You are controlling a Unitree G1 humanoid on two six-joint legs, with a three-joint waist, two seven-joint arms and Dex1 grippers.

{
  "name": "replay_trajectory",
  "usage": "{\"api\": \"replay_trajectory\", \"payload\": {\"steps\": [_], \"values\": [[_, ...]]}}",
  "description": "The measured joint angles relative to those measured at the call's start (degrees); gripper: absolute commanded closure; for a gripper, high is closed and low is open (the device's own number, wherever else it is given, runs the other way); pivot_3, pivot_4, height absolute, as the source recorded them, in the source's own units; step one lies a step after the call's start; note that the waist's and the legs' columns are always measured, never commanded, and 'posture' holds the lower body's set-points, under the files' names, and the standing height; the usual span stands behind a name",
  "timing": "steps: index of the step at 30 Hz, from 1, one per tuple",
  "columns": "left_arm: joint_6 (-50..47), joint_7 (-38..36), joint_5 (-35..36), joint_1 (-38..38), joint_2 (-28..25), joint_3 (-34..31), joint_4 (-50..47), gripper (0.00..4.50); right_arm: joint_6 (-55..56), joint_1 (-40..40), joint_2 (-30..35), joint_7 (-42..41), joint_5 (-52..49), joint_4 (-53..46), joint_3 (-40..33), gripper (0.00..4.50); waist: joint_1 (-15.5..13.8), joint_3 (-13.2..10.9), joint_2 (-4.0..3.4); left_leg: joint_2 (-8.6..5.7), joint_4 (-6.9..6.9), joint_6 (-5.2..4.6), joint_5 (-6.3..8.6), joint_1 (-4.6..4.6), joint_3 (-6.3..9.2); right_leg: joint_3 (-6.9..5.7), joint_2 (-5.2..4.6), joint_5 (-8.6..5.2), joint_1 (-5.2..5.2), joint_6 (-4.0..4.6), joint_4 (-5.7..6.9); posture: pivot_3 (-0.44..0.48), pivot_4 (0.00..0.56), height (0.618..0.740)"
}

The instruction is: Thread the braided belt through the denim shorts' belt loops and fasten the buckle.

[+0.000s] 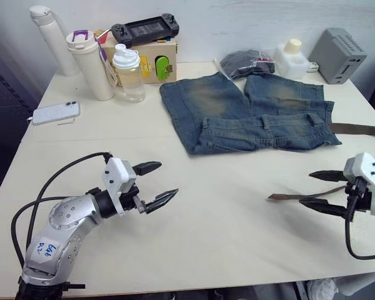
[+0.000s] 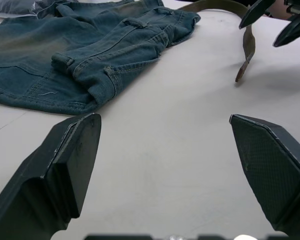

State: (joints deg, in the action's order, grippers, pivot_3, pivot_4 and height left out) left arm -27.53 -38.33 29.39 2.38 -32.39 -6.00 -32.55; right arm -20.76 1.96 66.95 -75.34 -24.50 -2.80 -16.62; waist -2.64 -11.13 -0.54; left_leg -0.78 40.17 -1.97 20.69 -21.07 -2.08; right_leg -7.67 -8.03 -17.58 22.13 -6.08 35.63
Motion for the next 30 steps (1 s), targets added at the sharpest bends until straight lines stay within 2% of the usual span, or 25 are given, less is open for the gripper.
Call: {"api": "replay_trajectory", "payload": {"steps": [5,10,11,13,19,20,24,27,30], "values": [[-0.64,0.64,0.05,-1.51,-0.07,-0.41,-0.61,0.00,3.24,6.30,2.29,-1.87,8.45,7.26,11.04,0.05,-0.17,-0.01,0.01,-0.06,0.05,-0.01,-0.01,0.00,-0.02,0.00,-0.10,0.00,-0.01,0.00,-0.05,0.000,0.150,0.690],[-1.32,1.52,0.08,-3.28,-0.08,-0.89,-1.53,0.00,6.70,10.14,1.67,-2.04,14.44,13.53,17.11,0.05,-0.12,-0.01,0.00,-0.08,0.06,0.00,-0.01,-0.01,-0.01,-0.01,-0.12,0.00,0.01,0.00,-0.03,0.000,0.150,0.690],[-1.39,1.62,0.09,-3.38,-0.08,-0.90,-1.77,0.00,6.94,10.71,1.39,-1.93,14.67,13.91,17.46,0.55,-0.06,-0.01,0.00,-0.07,0.07,0.01,-0.01,0.01,-0.01,0.00,-0.12,0.00,0.00,0.00,-0.02,0.000,0.150,0.690],[-1.46,2.04,0.15,-3.68,-0.08,-0.95,-2.92,0.00,7.00,11.35,0.80,-1.48,15.15,14.09,17.69,1.27,-0.02,-0.01,0.00,-0.07,0.07,0.01,-0.01,0.01,-0.01,0.00,-0.11,0.00,-0.01,0.00,-0.02,0.000,0.150,0.690],[-1.82,2.42,0.32,-3.60,-0.11,-0.96,-3.22,0.00,7.17,11.28,0.48,-2.51,15.13,13.67,17.97,4.17,-0.21,-0.01,0.00,-0.05,0.09,0.02,0.00,0.00,0.00,-0.03,-0.09,0.00,-0.02,0.00,-0.03,0.000,0.150,0.690],[-1.83,2.40,0.34,-3.35,-0.13,-0.96,-3.18,0.00,7.22,11.28,0.35,-2.64,15.13,13.54,17.98,4.48,-0.22,-0.01,0.00,-0.05,0.11,0.03,0.00,0.01,0.01,-0.03,-0.09,0.00,-0.03,0.00,-0.03,0.000,0.150,0.690],[-2.05,1.88,0.85,-0.89,-0.18,-0.92,-2.93,0.00,8.25,10.55,-0.32,-3.80,14.35,10.54,18.14,4.48,-0.12,-0.01,0.00,-0.05,0.11,0.03,0.00,0.01,0.01,-0.03,-0.08,0.00,-0.02,0.00,-0.01,0.000,0.150,0.690],[-3.08,0.08,2.76,3.51,-0.47,-0.50,-2.12,0.00,4.91,10.39,-0.95,-4.88,10.88,0.16,18.38,4.48,-0.12,-0.02,-0.02,-0.04,0.12,0.04,0.00,-0.06,0.01,-0.01,-0.07,0.00,0.07,0.00,0.01,0.000,0.150,0.690],[-4.30,-4.18,4.85,10.01,-2.01,2.24,0.16,0.00,-1.21,14.79,-2.76,-3.73,8.08,-9.92,19.31,4.48,-0.05,-0.02,-0.01,-0.04,0.13,0.05,0.00,-0.04,0.01,-0.01,-0.06,0.00,0.06,0.00,0.03,0.000,0.150,0.690]]}}
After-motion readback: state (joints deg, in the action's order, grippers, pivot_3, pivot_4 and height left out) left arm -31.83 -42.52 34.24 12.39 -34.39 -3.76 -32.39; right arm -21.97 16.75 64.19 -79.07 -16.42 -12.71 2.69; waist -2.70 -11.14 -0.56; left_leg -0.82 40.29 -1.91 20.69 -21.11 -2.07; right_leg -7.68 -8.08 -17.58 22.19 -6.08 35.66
